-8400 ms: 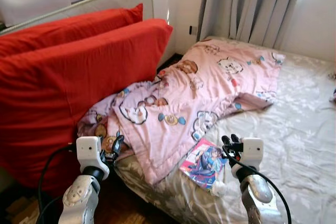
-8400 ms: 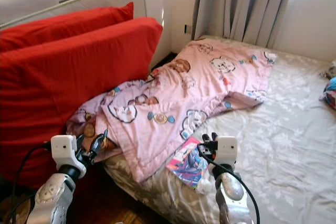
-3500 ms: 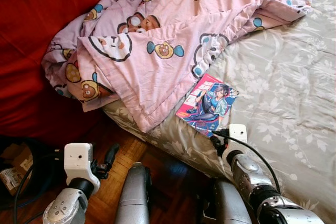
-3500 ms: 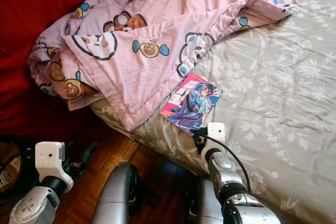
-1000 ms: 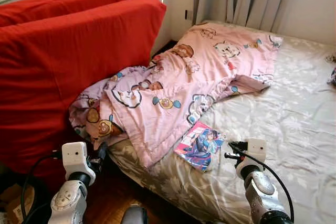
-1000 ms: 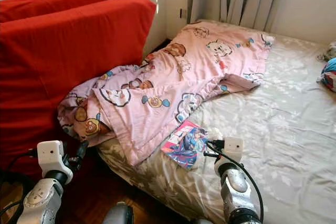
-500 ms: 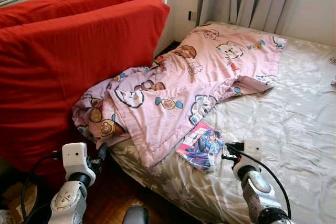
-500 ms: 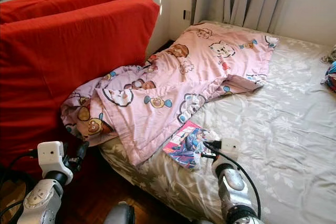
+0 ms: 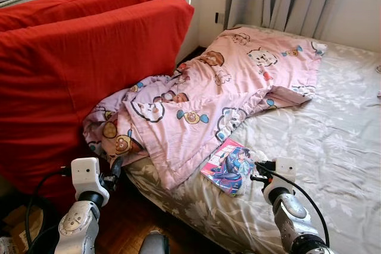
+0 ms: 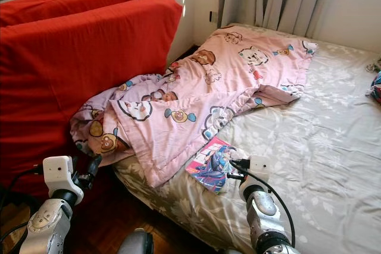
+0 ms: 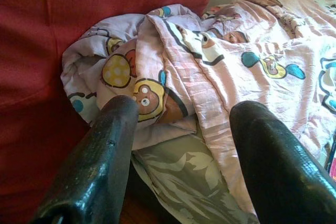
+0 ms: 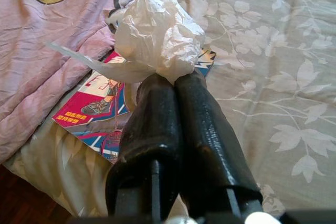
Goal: Clean up the room
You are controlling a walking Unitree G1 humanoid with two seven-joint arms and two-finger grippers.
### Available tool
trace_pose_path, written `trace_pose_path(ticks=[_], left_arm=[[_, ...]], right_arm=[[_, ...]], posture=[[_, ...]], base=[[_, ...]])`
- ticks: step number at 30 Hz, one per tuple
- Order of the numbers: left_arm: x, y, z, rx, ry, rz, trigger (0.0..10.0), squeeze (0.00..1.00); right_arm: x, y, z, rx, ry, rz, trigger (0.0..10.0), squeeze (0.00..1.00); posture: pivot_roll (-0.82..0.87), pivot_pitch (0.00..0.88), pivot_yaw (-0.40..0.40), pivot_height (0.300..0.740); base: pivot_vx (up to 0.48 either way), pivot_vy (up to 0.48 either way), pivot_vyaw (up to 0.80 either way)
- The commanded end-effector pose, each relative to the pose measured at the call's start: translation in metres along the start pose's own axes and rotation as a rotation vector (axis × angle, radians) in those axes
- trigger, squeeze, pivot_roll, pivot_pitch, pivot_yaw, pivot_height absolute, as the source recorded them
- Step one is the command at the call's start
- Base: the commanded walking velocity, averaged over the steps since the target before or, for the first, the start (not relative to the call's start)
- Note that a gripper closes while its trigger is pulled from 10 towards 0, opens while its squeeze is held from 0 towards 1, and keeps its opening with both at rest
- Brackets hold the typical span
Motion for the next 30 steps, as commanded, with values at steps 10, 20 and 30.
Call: trace_pose_path(ticks=[10,20,30], left_arm=[[0.001,0.006,0.004,-0.002,-0.015,-0.004,10.0,0.00],[-0.017,0.017,0.024,-0.032,-0.031,-0.061,10.0,0.00],[-0.020,0.033,0.047,-0.058,-0.031,-0.041,10.0,0.00]], right_arm=[[0.002,0.002,-0.012,0.054,-0.035,0.007,10.0,0.00],[0.018,-0.007,-0.003,0.099,-0.069,0.024,10.0,0.00],[0.028,-0.020,0.031,0.039,-0.020,0.048,10.0,0.00]], posture=[[0.18,0.102,0.023,0.655],[0.26,0.281,0.043,0.655],[0.30,0.427,0.043,0.655]], base=[[0.000,0.000,0.00],[0.000,0.000,0.00],[0.000,0.000,0.00]])
Point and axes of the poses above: a point about 5 cm out from each wrist's last joint towards the gripper, its own y axis pointing back from the gripper into the wrist, its own z axis along the axis of the wrist's last joint, x = y × z, the point moved 3 cm from there along -y, pointing out of the wrist towards the gripper, and after that the axes turned 14 degrees about y, right-handed, at the moved point
